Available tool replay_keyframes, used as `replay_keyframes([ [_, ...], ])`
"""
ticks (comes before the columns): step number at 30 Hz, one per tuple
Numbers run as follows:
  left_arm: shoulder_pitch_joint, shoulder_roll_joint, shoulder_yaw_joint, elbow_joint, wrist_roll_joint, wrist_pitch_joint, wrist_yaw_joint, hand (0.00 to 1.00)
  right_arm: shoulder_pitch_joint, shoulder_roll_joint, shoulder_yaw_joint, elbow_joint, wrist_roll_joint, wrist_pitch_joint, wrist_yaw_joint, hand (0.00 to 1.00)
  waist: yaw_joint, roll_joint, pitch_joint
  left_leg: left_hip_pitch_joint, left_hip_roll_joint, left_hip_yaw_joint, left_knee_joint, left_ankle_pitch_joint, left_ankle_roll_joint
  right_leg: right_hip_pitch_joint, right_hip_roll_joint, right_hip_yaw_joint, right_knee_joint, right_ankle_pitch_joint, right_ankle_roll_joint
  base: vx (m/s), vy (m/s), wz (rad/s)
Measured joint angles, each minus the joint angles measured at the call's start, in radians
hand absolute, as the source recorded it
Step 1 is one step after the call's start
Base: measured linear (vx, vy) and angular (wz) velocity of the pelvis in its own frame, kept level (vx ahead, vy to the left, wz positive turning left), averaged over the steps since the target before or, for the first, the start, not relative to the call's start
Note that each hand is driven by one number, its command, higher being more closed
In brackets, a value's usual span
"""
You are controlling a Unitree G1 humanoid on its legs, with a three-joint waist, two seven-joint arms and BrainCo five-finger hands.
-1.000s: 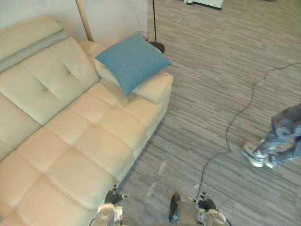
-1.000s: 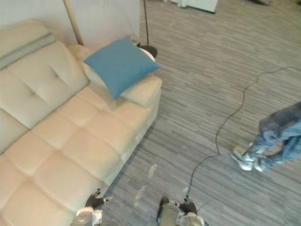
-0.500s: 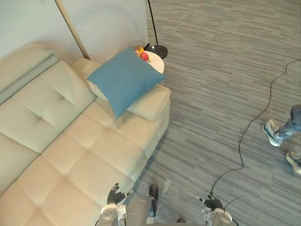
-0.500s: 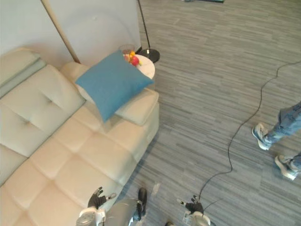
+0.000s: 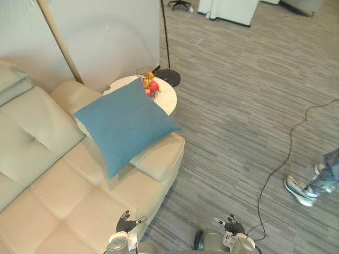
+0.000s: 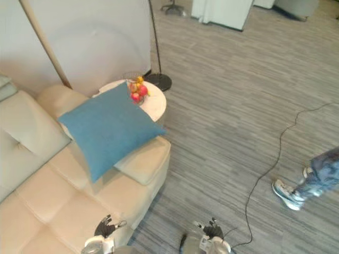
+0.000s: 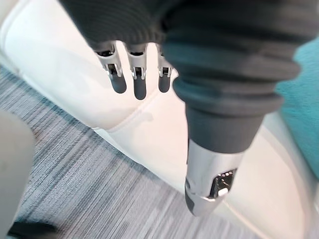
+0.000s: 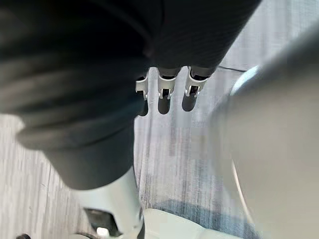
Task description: Pick up cushions and gather them together orderly.
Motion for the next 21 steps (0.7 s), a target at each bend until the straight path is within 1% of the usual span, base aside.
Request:
replay_keyframes([
  [1,0.007,0.001,0.011,0.006,0.001,-0.004,0.003,0.00,0.019,0.010,-0.005,-0.001,0.000,0.002,0.000,0.00,-0.002,-0.016,-0.016,0.004,0.005,-0.045,0.030,-0.028,-0.019,0.008,-0.005,-0.028,0.008,0.033,0.008,0.44,-0.401,1.04],
  [2,0.007,-0.007,0.010,0.008,0.000,-0.003,0.006,0.00,0.020,-0.004,-0.005,0.001,0.000,0.003,0.001,0.00,-0.003,0.006,-0.015,0.000,0.024,-0.059,0.050,-0.034,-0.021,0.016,0.003,-0.055,0.022,0.032,-0.001,0.40,-0.389,1.24],
  [3,0.009,-0.031,0.033,0.002,0.002,-0.004,0.003,0.00,0.012,-0.023,-0.002,-0.004,0.000,0.004,-0.002,0.00,0.000,0.039,-0.027,-0.085,0.064,-0.079,0.182,-0.024,-0.036,0.034,0.010,-0.127,0.029,-0.007,-0.025,0.30,-0.279,0.82],
  [4,0.010,-0.036,0.038,-0.004,0.002,-0.006,0.004,0.00,0.011,-0.025,-0.002,-0.005,0.000,0.003,-0.002,0.00,-0.005,0.042,-0.029,-0.110,0.066,-0.078,0.227,-0.016,-0.035,0.037,0.010,-0.141,0.027,-0.019,-0.030,0.35,-0.364,1.22],
  [5,-0.002,-0.050,0.055,-0.012,0.001,-0.005,0.006,0.00,-0.001,-0.035,0.003,-0.005,0.002,0.005,-0.003,0.00,-0.010,0.067,-0.011,-0.224,0.088,-0.044,0.446,0.060,-0.032,0.081,0.016,-0.199,0.019,-0.045,-0.060,0.32,-0.334,0.89],
  [6,-0.002,-0.048,0.054,-0.011,0.000,-0.004,0.007,0.00,-0.002,-0.034,0.005,-0.002,0.002,0.007,-0.004,0.00,-0.008,0.064,0.002,-0.277,0.110,-0.008,0.551,0.129,-0.011,0.121,0.016,-0.220,-0.002,-0.054,-0.074,0.36,-0.351,0.90],
  [7,0.002,-0.039,0.041,-0.022,-0.002,-0.006,0.007,0.00,-0.001,-0.027,0.004,0.001,0.004,0.010,-0.008,0.00,0.002,0.064,0.006,-0.306,0.148,0.078,0.616,0.092,-0.004,0.189,0.014,-0.239,-0.037,-0.055,-0.079,0.32,-0.274,0.54],
  [8,0.002,-0.035,0.026,-0.031,0.000,-0.007,0.007,0.00,-0.002,-0.023,0.003,-0.001,0.005,0.008,-0.015,0.00,0.002,0.056,0.008,-0.322,0.152,0.145,0.611,0.057,-0.003,0.249,-0.003,-0.259,-0.070,-0.055,-0.079,0.24,-0.198,0.35],
  [9,0.002,-0.031,0.016,-0.032,0.001,-0.009,0.006,0.00,-0.003,-0.024,0.003,-0.002,0.006,0.007,-0.017,0.00,0.003,0.054,0.008,-0.326,0.146,0.173,0.586,0.048,-0.001,0.269,-0.009,-0.266,-0.083,-0.055,-0.079,0.20,-0.148,0.30],
  [10,0.001,-0.023,-0.009,-0.032,0.001,-0.011,0.004,0.00,-0.004,-0.026,0.003,-0.004,0.008,0.003,-0.019,0.00,0.001,0.053,0.007,-0.333,0.131,0.240,0.475,0.047,0.004,0.306,-0.019,-0.292,-0.123,-0.056,-0.077,0.14,-0.083,0.18],
  [11,0.000,-0.022,-0.017,-0.031,0.001,-0.011,0.004,0.00,-0.005,-0.027,0.003,-0.004,0.009,0.002,-0.018,0.00,0.000,0.055,0.007,-0.333,0.128,0.264,0.419,0.053,0.003,0.314,-0.019,-0.301,-0.135,-0.056,-0.076,0.15,-0.065,0.36],
  [12,-0.003,-0.021,-0.042,-0.028,0.001,-0.011,0.004,0.00,-0.007,-0.033,0.002,-0.003,0.009,0.002,-0.019,0.00,-0.006,0.072,-0.001,-0.337,0.139,0.358,0.226,0.193,0.021,0.324,-0.001,-0.335,-0.161,-0.059,-0.069,0.15,-0.015,0.73],
  [13,-0.004,-0.008,-0.060,-0.022,0.005,-0.010,-0.002,0.00,-0.001,-0.031,-0.002,0.004,0.010,0.006,-0.020,0.00,-0.015,0.067,-0.008,-0.338,0.154,0.455,0.150,0.188,0.039,0.333,0.009,-0.375,-0.182,-0.062,-0.061,0.16,-0.006,0.95],
  [14,-0.005,0.000,-0.066,-0.020,0.011,-0.010,-0.002,0.00,0.002,-0.024,-0.005,0.004,0.009,0.008,-0.020,0.00,-0.021,0.062,-0.012,-0.326,0.148,0.475,0.118,0.190,0.041,0.335,0.004,-0.389,-0.193,-0.060,-0.056,0.16,0.031,1.10],
  [15,-0.010,0.012,-0.071,-0.016,0.022,-0.010,-0.002,0.00,0.001,-0.013,-0.005,0.005,0.010,0.009,-0.021,0.00,-0.033,0.035,-0.005,-0.298,0.129,0.521,0.023,0.192,0.044,0.342,0.002,-0.422,-0.222,-0.054,-0.046,0.13,0.032,0.84],
  [16,-0.014,0.029,-0.068,-0.007,0.021,-0.008,-0.003,0.00,-0.001,-0.010,-0.005,0.009,0.010,0.010,-0.020,0.00,-0.028,0.012,-0.004,-0.292,0.094,0.497,-0.031,0.221,0.052,0.344,-0.008,-0.431,-0.237,-0.047,-0.036,0.12,0.032,0.67],
  [17,-0.014,0.031,-0.069,-0.005,0.021,-0.007,-0.003,0.00,-0.003,-0.012,-0.005,0.009,0.010,0.010,-0.020,0.00,-0.027,0.007,-0.007,-0.287,0.081,0.490,-0.051,0.228,0.054,0.345,-0.013,-0.432,-0.239,-0.045,-0.033,0.15,0.042,0.45],
  [18,-0.015,0.031,-0.068,0.003,0.021,-0.007,-0.003,0.00,-0.006,-0.018,-0.005,0.009,0.010,0.009,-0.020,0.00,-0.025,0.001,-0.007,-0.254,0.054,0.481,-0.095,0.240,0.062,0.361,-0.033,-0.438,-0.225,-0.045,-0.029,0.14,0.057,0.32],
  [19,-0.015,0.031,-0.068,0.011,0.021,-0.009,-0.003,0.00,-0.005,-0.019,-0.005,0.009,0.010,0.008,-0.020,0.00,-0.026,0.003,-0.007,-0.227,0.040,0.469,-0.115,0.240,0.064,0.367,-0.046,-0.439,-0.185,-0.050,-0.019,0.14,0.101,0.33],
  [21,-0.012,0.025,-0.069,0.026,0.020,-0.008,-0.003,0.00,0.002,-0.025,-0.006,0.009,0.010,0.008,-0.019,0.00,-0.028,0.016,-0.012,-0.177,0.029,0.450,-0.141,0.236,0.071,0.342,-0.083,-0.434,-0.032,-0.053,-0.014,0.07,0.113,0.33],
])
